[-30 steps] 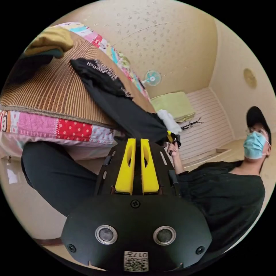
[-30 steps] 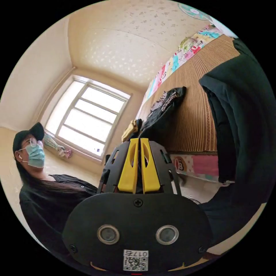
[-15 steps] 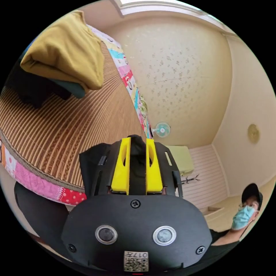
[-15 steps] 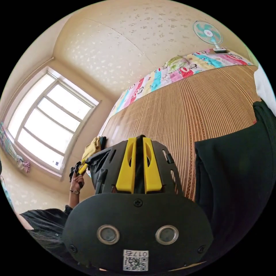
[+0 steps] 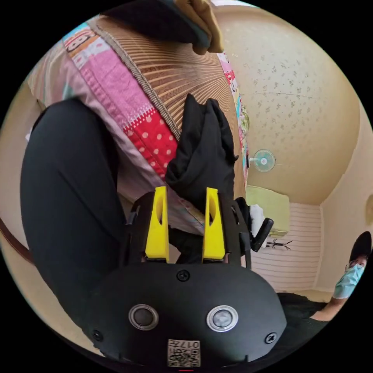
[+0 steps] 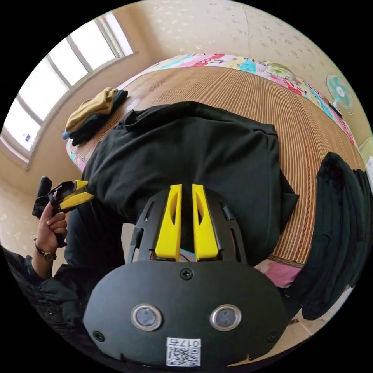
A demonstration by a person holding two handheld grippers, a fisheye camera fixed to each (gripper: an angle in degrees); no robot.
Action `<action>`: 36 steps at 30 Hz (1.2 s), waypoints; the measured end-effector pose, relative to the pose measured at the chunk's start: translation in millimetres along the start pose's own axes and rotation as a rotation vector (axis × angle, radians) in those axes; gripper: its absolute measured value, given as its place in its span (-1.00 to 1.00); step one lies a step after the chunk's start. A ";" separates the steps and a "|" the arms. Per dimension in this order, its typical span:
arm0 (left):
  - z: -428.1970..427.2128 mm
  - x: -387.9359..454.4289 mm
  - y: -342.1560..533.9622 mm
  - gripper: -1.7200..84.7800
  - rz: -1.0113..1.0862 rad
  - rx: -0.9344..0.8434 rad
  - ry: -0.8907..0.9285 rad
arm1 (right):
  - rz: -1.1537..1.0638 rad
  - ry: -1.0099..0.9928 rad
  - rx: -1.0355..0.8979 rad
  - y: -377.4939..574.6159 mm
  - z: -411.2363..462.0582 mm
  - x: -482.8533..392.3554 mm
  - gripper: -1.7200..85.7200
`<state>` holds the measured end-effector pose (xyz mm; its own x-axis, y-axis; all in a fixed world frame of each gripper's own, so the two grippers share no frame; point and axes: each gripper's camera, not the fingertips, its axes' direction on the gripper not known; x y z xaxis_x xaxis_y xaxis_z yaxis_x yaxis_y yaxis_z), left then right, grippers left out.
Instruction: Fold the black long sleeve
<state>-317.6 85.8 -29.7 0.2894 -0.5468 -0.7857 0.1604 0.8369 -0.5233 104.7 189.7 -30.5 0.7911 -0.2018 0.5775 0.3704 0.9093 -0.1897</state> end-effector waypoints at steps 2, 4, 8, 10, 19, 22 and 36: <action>-5.6 4.6 -2.3 -0.70 0.027 0.008 0.001 | 0.065 -0.089 0.101 10.5 -34.9 22.9 -0.79; -10.8 9.6 -3.7 -0.71 0.082 0.011 -0.049 | 0.240 -0.118 0.116 29.5 -72.6 63.4 -0.73; -9.2 -1.8 -4.9 -0.83 0.062 -0.011 0.045 | 0.583 -0.382 0.051 84.0 -91.6 130.6 -0.67; -17.6 1.6 4.2 -0.85 0.081 0.004 0.188 | 0.746 -0.587 0.039 118.6 -75.3 156.0 -0.63; -56.8 50.3 28.1 -0.86 0.206 0.020 0.366 | 0.920 -0.856 0.149 102.2 -44.2 172.0 -0.85; -81.7 73.4 31.5 -0.86 0.273 0.087 0.460 | 0.719 -0.925 0.334 83.1 -112.5 148.7 -0.90; -88.0 193.3 -47.0 -0.86 0.543 0.189 0.522 | 0.076 -0.727 0.553 -70.6 -275.3 85.4 -0.94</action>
<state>-352.3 -61.5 -186.0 -0.1009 0.0393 -0.9941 0.2953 0.9554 0.0078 280.2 8.0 -186.3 0.2328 -0.0257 0.9722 -0.1043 0.9932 0.0512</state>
